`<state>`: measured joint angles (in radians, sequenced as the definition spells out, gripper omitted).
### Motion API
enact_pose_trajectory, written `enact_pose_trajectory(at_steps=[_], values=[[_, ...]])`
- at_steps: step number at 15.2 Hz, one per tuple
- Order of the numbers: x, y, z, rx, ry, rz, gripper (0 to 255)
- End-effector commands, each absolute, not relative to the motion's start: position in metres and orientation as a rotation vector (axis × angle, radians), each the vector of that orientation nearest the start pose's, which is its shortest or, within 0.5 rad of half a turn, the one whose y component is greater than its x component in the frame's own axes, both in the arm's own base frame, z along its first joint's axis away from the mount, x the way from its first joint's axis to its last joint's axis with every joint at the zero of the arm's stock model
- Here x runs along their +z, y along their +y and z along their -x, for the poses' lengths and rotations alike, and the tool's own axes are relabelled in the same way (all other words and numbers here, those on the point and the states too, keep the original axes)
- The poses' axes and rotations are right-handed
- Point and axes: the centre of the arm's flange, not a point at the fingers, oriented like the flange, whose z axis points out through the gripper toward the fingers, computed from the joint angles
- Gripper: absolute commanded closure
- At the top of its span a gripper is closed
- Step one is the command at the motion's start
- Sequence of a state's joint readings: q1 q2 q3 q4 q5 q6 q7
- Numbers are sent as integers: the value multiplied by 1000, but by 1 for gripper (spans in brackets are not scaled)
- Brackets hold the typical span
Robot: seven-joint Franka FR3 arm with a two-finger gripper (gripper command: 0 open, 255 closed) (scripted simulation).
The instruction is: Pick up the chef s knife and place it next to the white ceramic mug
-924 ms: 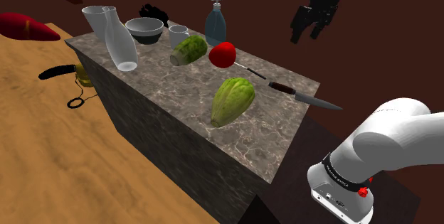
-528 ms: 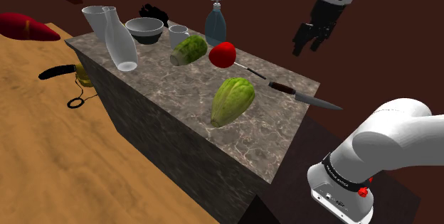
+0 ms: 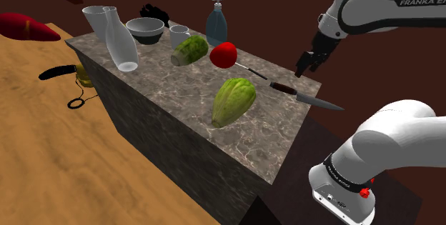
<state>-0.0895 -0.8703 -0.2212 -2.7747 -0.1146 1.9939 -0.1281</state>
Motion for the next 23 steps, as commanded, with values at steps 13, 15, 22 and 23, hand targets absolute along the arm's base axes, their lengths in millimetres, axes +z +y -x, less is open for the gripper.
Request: enact_pose_trajectory(at_steps=[13,15,22,23], values=[[330,-131,-281,-172,65,3067,0],[330,-131,-281,-172,65,3067,0],[330,-131,-281,-172,65,3067,255],[330,-131,-281,-172,65,3067,255]])
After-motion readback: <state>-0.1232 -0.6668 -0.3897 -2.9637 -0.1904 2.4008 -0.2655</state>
